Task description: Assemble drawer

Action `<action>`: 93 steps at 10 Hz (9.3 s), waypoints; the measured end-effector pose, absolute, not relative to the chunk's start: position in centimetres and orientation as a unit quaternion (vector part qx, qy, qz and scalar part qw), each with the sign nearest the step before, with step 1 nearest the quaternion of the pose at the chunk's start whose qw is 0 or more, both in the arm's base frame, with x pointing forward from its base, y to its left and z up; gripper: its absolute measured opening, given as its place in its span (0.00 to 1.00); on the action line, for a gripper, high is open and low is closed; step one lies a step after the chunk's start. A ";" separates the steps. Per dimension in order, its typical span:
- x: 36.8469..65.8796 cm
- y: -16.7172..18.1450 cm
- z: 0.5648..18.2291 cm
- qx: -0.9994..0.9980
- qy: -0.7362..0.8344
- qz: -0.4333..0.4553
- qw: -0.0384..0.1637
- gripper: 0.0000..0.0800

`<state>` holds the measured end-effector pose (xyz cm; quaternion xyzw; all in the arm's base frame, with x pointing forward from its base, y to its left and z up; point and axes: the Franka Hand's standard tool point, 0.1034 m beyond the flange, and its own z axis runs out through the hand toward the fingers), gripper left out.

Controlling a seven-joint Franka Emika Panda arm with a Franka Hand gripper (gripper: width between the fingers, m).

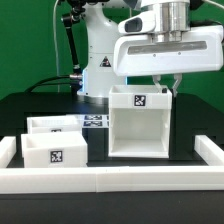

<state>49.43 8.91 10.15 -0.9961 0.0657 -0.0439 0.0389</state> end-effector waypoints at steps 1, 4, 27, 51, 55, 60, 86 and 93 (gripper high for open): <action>49.4 8.9 10.2 -0.996 0.066 -0.044 0.039 0.05; 49.7 9.0 10.1 -0.996 0.065 -0.043 0.039 0.05; 60.4 9.7 11.7 -0.860 0.484 -0.082 0.138 0.06; 61.1 9.0 14.2 -0.812 0.566 0.036 0.137 0.81; 60.7 8.9 13.9 -0.876 0.465 0.031 0.127 0.81; 60.0 7.1 14.1 -0.976 0.195 0.045 0.087 0.81; 53.8 -8.2 3.5 -0.992 -0.125 0.007 0.026 0.81; 53.1 -8.7 0.7 -0.992 -0.128 0.004 0.012 0.81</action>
Offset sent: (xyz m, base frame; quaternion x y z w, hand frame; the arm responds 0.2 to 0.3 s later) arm 0.0000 0.0000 0.0000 0.0000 0.0000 0.0000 1.0000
